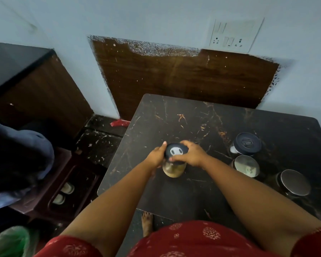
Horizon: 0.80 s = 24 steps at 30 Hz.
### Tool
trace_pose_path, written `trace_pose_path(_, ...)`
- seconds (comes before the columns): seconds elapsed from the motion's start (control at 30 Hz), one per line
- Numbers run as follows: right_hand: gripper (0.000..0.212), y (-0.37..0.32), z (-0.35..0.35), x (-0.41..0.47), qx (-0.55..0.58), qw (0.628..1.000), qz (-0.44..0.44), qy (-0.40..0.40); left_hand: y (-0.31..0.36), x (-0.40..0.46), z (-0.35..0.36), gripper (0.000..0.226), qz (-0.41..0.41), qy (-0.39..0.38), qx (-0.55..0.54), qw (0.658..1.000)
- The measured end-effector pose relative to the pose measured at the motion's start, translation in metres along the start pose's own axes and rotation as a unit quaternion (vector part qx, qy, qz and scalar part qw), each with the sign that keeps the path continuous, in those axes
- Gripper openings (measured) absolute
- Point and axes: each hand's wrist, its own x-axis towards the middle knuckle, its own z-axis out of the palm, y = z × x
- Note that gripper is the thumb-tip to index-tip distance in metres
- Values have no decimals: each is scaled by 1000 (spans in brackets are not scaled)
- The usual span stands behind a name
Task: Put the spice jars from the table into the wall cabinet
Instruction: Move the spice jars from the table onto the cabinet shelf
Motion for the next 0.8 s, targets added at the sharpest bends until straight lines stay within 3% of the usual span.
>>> trace_pose_path(0.1, 56, -20, -22, -2, 193, 977, 89, 12, 14, -12, 2, 42, 65, -49, -34, 996)
trace_pose_path(0.27, 61, -32, -43, 7, 324, 930, 157, 70, 27, -14, 12, 49, 83, -111, -128, 982)
trace_pose_path(0.43, 49, -29, -45, 0, 529, 836, 145, -7, 41, -14, 18, 63, 59, -121, -188, 973)
trace_pose_path(0.6, 56, -32, -47, -5, 569, 806, 148, -69, 49, -7, 24, 70, 86, -50, -45, 994)
trace_pose_path(0.73, 56, -31, -50, -1, 571, 804, 149, -73, 55, -8, 24, 36, 116, -23, -79, 990)
trace_pose_path(0.8, 52, -32, -51, 0, 576, 800, 151, -66, 54, -10, 25, 39, 129, -30, -67, 989)
